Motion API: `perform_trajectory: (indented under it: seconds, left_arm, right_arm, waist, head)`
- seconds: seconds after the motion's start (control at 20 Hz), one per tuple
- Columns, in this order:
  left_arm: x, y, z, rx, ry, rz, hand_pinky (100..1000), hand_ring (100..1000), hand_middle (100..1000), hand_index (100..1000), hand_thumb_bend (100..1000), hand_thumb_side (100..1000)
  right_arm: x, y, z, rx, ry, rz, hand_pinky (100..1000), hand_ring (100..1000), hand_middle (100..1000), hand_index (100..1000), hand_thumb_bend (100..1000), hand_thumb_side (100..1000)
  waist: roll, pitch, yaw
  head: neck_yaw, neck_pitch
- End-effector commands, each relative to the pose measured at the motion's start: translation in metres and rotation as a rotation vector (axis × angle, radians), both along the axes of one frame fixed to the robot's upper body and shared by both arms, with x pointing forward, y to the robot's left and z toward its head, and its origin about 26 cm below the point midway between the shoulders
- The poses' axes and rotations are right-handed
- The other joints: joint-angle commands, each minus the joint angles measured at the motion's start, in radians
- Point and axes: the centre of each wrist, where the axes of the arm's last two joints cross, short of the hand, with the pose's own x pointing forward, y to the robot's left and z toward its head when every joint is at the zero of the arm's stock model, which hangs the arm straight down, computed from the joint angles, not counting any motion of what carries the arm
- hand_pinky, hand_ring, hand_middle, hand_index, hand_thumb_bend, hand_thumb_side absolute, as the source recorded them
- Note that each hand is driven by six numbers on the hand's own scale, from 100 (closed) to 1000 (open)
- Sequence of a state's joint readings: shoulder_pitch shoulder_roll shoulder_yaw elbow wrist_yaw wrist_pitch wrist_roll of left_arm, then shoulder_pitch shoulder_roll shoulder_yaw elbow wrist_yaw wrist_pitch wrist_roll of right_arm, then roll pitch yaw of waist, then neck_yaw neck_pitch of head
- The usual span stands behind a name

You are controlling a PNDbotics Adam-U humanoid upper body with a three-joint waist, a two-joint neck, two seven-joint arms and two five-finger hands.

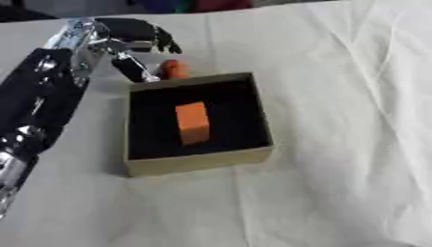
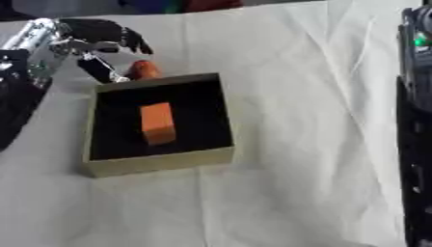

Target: Pick up objects on the table and place them in the box.

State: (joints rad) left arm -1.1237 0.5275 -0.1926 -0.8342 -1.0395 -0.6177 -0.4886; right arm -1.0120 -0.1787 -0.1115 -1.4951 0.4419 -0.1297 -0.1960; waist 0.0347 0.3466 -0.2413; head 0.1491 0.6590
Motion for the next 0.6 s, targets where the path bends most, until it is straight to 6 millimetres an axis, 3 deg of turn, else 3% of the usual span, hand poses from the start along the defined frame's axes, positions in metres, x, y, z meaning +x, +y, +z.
perform_trajectory:
  seconds: [0.05, 0.4, 0.6]
  left_arm:
    - [-0.0002, 0.0007, 0.0127, 0.043, 0.012, -0.016, 685, 717, 695, 846, 141, 436]
    - [0.0009, -0.0002, 0.0088, 0.045, 0.044, -0.015, 638, 659, 623, 765, 100, 414]
    - [0.0006, -0.0011, 0.0098, 0.027, 0.042, -0.024, 603, 619, 600, 736, 100, 337]
  right_arm:
    - [-0.0067, -0.0012, 0.0137, 0.012, -0.046, -0.005, 818, 765, 678, 775, 100, 1000]
    - [-0.0081, -0.0023, 0.0136, 0.026, -0.048, -0.01, 818, 765, 674, 774, 100, 1000]
    - [-0.0086, -0.0027, 0.0135, 0.03, -0.049, -0.013, 818, 765, 673, 774, 100, 1000]
  waist:
    - [-0.002, -0.018, -0.003]
    - [-0.002, -0.018, -0.005]
    - [-0.004, -0.019, -0.004]
  head:
    - [0.005, -0.009]
    - [0.007, -0.008]
    - [0.007, -0.006]
